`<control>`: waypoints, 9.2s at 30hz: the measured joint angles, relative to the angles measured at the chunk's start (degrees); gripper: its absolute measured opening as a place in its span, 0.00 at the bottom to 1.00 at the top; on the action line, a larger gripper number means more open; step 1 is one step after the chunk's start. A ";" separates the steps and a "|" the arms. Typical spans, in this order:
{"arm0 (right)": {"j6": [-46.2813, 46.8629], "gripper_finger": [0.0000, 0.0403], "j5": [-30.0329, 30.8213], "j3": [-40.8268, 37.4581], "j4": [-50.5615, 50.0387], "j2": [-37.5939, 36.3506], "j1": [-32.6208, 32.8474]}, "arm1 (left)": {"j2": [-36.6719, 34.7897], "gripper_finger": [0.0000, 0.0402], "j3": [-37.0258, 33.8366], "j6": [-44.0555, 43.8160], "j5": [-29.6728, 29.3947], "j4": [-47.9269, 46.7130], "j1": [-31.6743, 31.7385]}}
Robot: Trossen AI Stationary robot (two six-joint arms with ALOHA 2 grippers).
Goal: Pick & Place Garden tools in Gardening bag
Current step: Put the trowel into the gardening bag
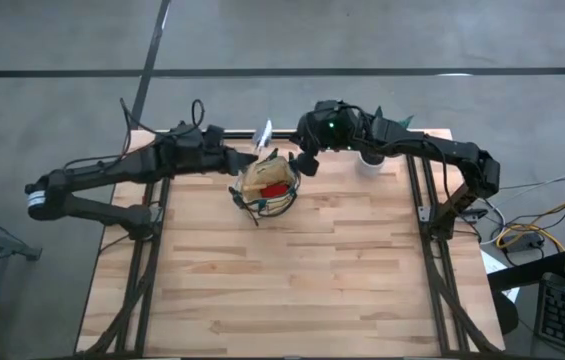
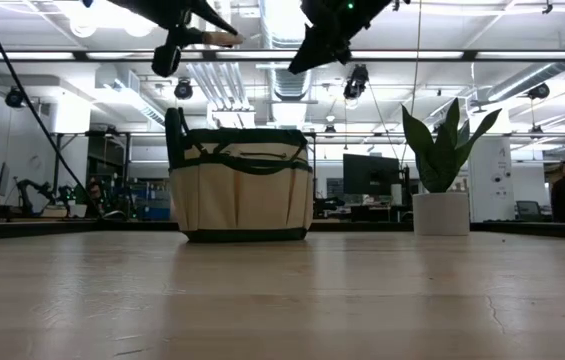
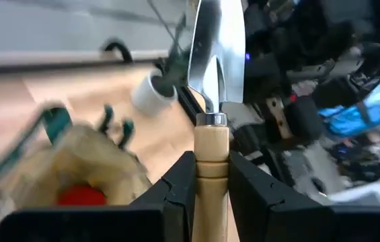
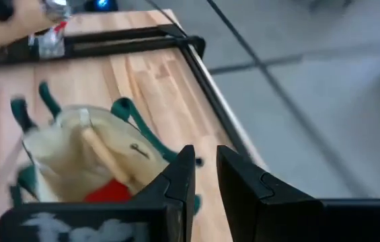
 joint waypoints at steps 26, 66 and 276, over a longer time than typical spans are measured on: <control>-26.38 0.24 12.45 6.29 1.40 0.18 26.08 | 0.44 0.17 0.00 -33.70 22.49 3.62 1.23; 52.47 0.53 5.30 6.25 30.58 6.47 27.78 | -6.07 0.17 0.07 -15.43 12.42 5.68 1.52; 12.93 0.36 -4.43 -15.05 7.70 1.07 15.77 | -13.20 0.46 0.04 -6.59 -13.42 -8.96 -24.24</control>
